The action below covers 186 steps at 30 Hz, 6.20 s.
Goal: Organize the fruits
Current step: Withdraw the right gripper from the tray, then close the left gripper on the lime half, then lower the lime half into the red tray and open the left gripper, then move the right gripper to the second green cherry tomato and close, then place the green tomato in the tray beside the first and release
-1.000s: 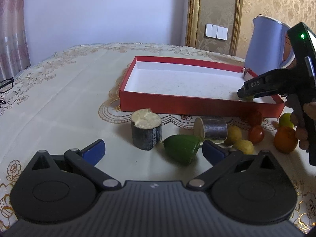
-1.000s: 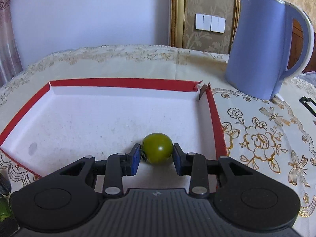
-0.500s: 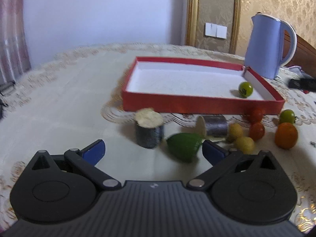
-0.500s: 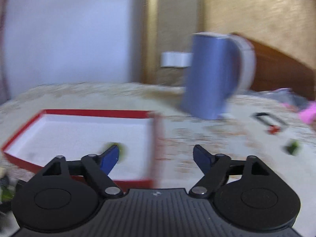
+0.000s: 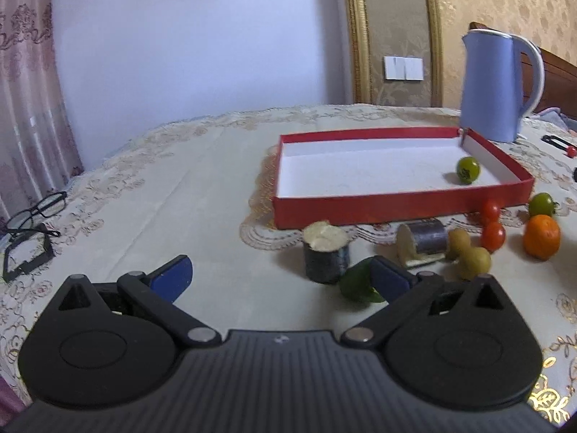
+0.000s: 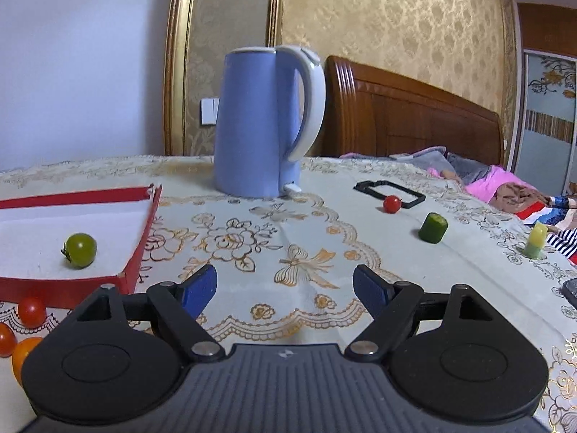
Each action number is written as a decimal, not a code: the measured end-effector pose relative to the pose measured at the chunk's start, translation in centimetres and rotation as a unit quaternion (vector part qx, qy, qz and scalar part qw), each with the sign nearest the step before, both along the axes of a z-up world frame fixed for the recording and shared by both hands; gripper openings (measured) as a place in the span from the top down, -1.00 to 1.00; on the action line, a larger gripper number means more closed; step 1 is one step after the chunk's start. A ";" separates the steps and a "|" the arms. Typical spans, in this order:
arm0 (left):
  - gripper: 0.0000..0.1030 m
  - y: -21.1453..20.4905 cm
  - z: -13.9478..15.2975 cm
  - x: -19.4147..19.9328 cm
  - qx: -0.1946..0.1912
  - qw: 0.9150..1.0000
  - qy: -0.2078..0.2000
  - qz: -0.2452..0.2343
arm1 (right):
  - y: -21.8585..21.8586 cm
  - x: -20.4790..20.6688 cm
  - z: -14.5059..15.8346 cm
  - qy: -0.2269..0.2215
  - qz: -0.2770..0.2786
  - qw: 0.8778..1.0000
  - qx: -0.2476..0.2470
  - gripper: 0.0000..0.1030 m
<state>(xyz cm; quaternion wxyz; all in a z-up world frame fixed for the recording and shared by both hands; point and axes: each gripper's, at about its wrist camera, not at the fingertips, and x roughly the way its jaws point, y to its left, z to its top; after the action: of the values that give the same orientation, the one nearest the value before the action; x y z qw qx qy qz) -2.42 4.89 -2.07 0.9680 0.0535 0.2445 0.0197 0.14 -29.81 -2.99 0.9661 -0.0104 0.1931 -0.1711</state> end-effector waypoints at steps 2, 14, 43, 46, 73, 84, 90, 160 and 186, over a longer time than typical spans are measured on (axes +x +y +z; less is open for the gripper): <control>-1.00 -0.3 0.1 0.4 0.001 1.000 0.001 -0.004 | -0.2 -0.1 0.0 -0.003 -0.009 1.000 0.003 -0.61; -0.98 -1.7 0.6 1.1 0.015 0.999 -0.023 -0.021 | -1.1 -0.5 0.1 -0.019 -0.024 0.999 0.017 -0.77; 0.37 -5.0 -2.1 0.4 0.013 0.997 0.023 -0.078 | -1.0 -0.6 0.1 -0.025 -0.025 0.999 0.017 -0.77; 0.39 -4.9 -2.2 0.5 0.013 0.996 0.021 -0.081 | -1.0 -0.6 0.1 -0.023 -0.022 0.999 0.015 -0.77; 0.41 -5.2 2.7 1.4 0.024 0.993 -0.041 -0.112 | -1.2 3.5 -1.7 0.117 -0.032 0.992 0.023 -1.00; 0.41 -5.4 2.7 12.5 0.008 0.999 -0.009 -0.052 | -1.2 3.5 -1.7 0.118 -0.033 0.992 0.021 -1.00; 0.41 -5.2 0.4 16.5 0.007 0.998 0.048 -0.033 | -1.5 3.5 -1.8 0.117 -0.031 0.992 0.034 -1.00; -0.78 -1.3 -2.2 1.9 0.037 0.998 -0.009 -0.049 | 4.2 1.8 0.0 0.092 0.157 0.979 0.090 -0.37; -1.00 -1.5 -2.6 2.7 0.053 0.997 0.025 -0.040 | 7.5 5.7 3.6 0.045 0.200 0.978 0.026 0.37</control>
<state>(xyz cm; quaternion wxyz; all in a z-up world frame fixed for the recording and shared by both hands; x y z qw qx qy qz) 0.30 3.42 -4.69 0.9574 0.1150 0.2647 -0.0071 5.83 -22.31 0.63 0.9710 -0.0311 0.2348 0.0318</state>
